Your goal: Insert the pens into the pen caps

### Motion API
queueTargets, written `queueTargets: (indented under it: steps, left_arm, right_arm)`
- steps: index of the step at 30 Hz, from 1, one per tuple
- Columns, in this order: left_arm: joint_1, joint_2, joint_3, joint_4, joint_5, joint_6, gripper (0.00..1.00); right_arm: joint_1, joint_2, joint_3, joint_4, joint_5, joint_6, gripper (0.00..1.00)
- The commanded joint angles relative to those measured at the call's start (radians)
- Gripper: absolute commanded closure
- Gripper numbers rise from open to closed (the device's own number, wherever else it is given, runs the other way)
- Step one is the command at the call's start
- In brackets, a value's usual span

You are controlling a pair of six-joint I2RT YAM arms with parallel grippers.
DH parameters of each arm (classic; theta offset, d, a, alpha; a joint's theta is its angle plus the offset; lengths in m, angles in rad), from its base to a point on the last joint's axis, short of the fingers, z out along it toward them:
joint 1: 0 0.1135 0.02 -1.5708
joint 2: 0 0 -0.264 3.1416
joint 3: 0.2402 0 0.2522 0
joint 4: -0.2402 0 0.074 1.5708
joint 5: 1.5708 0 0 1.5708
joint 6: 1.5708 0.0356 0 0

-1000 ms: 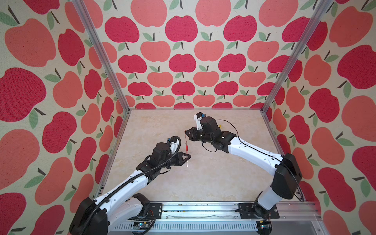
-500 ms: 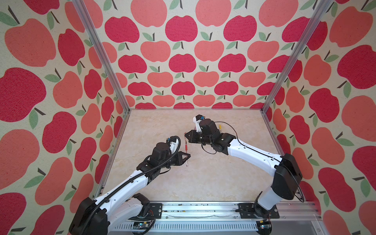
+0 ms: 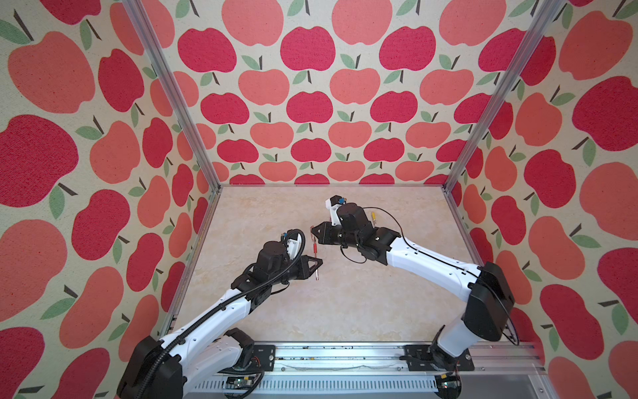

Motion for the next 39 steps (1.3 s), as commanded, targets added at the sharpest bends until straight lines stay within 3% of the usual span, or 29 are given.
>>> queueTargets:
  steps: [1,20,39]
  left_arm:
    - [0.01,-0.024,0.002,0.02,-0.015,0.013,1.0]
    - [0.029,-0.066,-0.02,0.015,-0.035,0.002,1.0]
    - [0.103,-0.131,-0.003,0.021,0.013,0.035,1.0]
  right_arm:
    - [0.014,-0.034,-0.022,0.018,0.013,0.011,0.96]
    - [0.047,-0.07,-0.018,0.011,0.047,-0.021,0.96]
    - [0.091,-0.092,-0.072,0.05,-0.012,-0.09,0.96]
